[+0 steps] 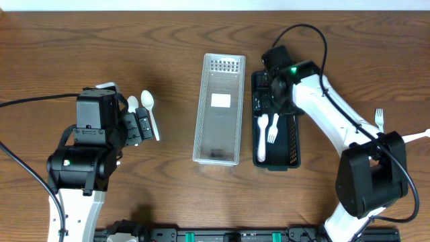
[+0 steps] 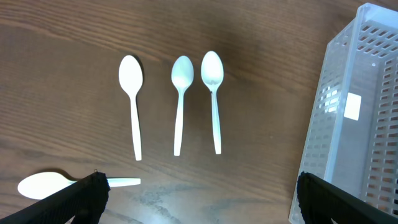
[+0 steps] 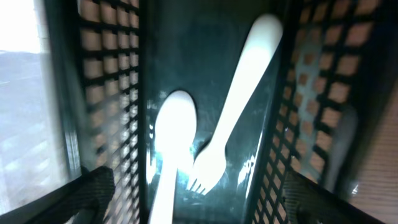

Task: Pack container
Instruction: 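Open the right gripper and move back to the right forks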

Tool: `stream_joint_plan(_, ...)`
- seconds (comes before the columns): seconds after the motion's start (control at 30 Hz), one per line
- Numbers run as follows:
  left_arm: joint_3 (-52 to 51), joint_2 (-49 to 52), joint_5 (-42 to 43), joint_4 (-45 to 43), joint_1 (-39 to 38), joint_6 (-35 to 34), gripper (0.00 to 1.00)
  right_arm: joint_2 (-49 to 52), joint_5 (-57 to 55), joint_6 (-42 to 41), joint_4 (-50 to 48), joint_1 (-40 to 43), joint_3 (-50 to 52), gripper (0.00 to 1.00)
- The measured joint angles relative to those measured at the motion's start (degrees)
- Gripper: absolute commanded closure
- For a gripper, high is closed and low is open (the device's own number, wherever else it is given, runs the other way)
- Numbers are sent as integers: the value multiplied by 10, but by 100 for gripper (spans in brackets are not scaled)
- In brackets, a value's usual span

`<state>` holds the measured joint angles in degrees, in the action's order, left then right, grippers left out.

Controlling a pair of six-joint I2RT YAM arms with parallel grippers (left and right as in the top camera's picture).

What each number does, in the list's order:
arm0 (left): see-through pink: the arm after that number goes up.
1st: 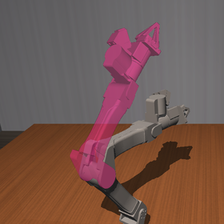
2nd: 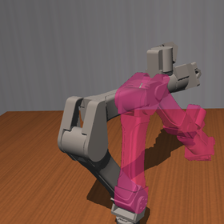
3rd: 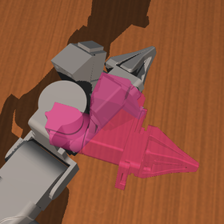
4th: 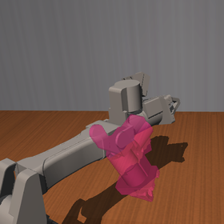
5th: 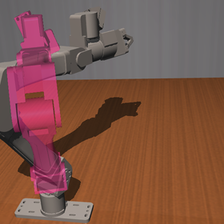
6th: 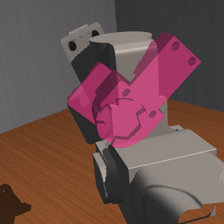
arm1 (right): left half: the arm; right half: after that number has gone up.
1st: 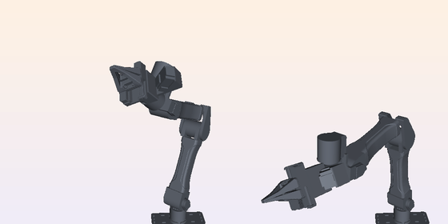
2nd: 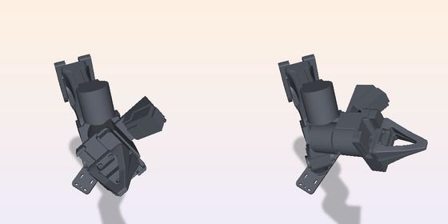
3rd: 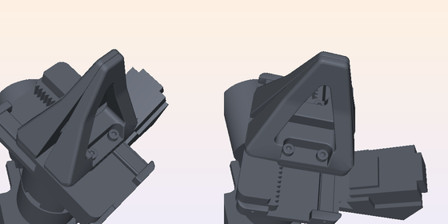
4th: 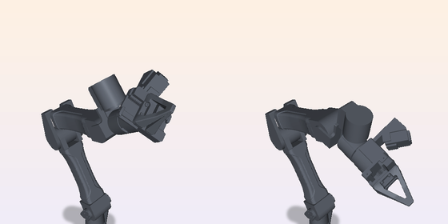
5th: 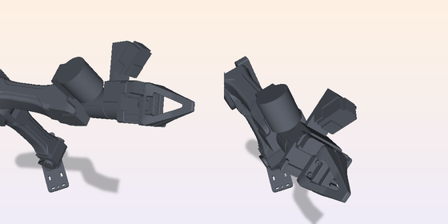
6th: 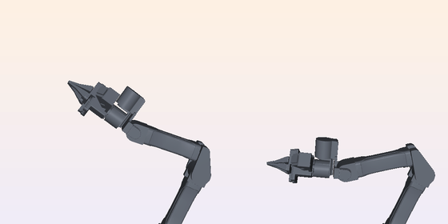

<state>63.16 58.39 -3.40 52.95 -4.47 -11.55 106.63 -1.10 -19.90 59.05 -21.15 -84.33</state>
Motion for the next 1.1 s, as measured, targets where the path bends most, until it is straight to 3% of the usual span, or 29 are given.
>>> stream_joint_plan(0.23,0,0,0,0,0,0,2,-68,-21,7,58,68,-126,6)
stream_joint_plan(0.5,0,0,0,4,0,0,2,-176,-68,29,106,330,-162,1)
stream_joint_plan(0.77,0,0,0,5,0,0,2,-82,-30,210,15,494,-63,1)
stream_joint_plan(0.93,0,0,0,5,0,0,2,15,-5,291,-17,513,-33,1)
stream_joint_plan(1.1,0,0,0,6,0,0,2,84,20,321,-53,513,-33,1)
